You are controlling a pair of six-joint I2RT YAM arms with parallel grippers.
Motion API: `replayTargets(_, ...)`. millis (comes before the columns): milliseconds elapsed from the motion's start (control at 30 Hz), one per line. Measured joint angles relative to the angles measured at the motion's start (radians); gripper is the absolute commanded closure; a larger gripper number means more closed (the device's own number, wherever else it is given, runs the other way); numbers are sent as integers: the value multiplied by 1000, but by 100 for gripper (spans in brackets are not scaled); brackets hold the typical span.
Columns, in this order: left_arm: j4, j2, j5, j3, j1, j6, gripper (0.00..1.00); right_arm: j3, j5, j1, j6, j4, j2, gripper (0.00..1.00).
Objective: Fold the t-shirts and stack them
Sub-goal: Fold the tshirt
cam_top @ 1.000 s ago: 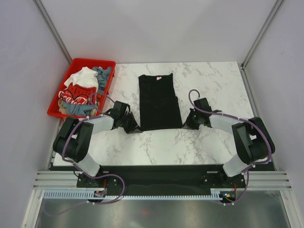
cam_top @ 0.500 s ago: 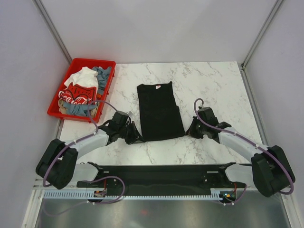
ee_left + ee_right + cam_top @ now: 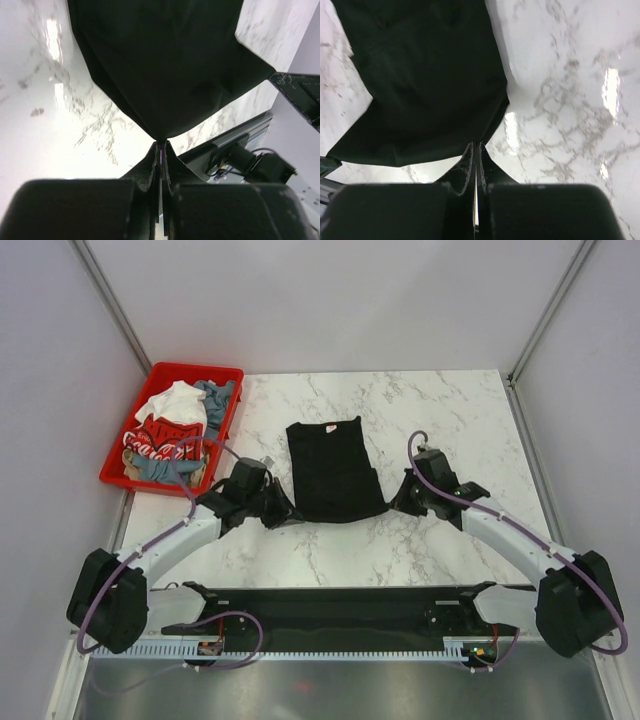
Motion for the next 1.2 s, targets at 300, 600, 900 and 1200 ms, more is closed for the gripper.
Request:
replayTargets(300, -70, 204, -14, 274, 143, 46, 98, 397, 50, -31, -74, -21, 320, 100)
replayTargets(600, -74, 497, -13, 638, 252, 101, 98, 846, 27, -101, -122, -30, 649, 100)
replayTargets(900, -83, 772, -6, 907, 324, 143, 98, 1144, -58, -135, -135, 11, 970, 100)
replayTargets(1200, -91, 968, -7, 1102, 340, 188, 98, 1279, -107, -155, -138, 61, 1125, 100)
